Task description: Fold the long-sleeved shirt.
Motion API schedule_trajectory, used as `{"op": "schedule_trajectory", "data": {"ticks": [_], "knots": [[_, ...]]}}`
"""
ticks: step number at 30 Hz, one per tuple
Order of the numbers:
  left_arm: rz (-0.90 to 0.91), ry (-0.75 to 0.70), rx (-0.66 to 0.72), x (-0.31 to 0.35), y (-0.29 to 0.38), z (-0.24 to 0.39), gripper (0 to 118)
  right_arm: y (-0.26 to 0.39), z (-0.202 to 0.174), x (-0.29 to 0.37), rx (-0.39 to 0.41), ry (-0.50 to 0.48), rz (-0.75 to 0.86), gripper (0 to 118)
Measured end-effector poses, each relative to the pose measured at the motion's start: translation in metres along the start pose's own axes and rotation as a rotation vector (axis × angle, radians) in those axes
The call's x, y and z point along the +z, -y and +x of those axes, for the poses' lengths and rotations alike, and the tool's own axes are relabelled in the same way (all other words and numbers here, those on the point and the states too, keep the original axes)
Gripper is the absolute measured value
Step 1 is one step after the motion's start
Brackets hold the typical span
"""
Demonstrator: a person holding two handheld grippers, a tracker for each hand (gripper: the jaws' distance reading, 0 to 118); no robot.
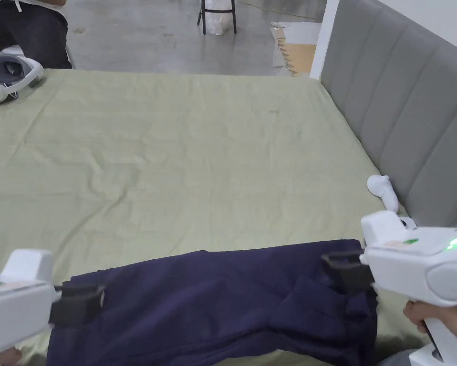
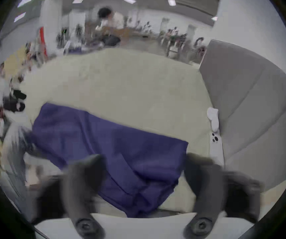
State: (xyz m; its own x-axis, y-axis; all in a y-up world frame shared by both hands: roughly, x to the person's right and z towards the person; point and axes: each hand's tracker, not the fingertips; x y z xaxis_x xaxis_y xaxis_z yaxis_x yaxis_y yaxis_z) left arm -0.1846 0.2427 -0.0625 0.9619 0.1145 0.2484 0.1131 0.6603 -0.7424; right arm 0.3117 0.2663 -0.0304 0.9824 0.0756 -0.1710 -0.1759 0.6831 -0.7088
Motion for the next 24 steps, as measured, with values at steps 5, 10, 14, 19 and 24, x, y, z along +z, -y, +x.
{"op": "schedule_trajectory", "data": {"ticks": [5, 10, 14, 19, 24], "knots": [[0.073, -0.022, 0.002, 0.005, -0.013, 0.002, 5, -0.018, -0.014, 0.001, -0.027, -0.012, 0.047, 2], [-0.018, 0.231, 0.412, -0.021, 0.003, -0.060, 57, -0.013, -0.026, 0.002, -0.079, -0.070, 0.057, 2], [-0.137, 0.336, 0.702, -0.066, 0.034, -0.113, 102, -0.006, -0.040, 0.004, -0.064, -0.098, 0.045, 2], [-0.184, 0.441, 0.750, -0.110, 0.064, -0.128, 102, 0.001, -0.050, 0.005, -0.063, -0.127, 0.030, 2], [-0.107, 0.647, 0.850, -0.136, 0.067, -0.103, 104, 0.006, -0.056, 0.009, -0.066, -0.122, 0.014, 2]]}}
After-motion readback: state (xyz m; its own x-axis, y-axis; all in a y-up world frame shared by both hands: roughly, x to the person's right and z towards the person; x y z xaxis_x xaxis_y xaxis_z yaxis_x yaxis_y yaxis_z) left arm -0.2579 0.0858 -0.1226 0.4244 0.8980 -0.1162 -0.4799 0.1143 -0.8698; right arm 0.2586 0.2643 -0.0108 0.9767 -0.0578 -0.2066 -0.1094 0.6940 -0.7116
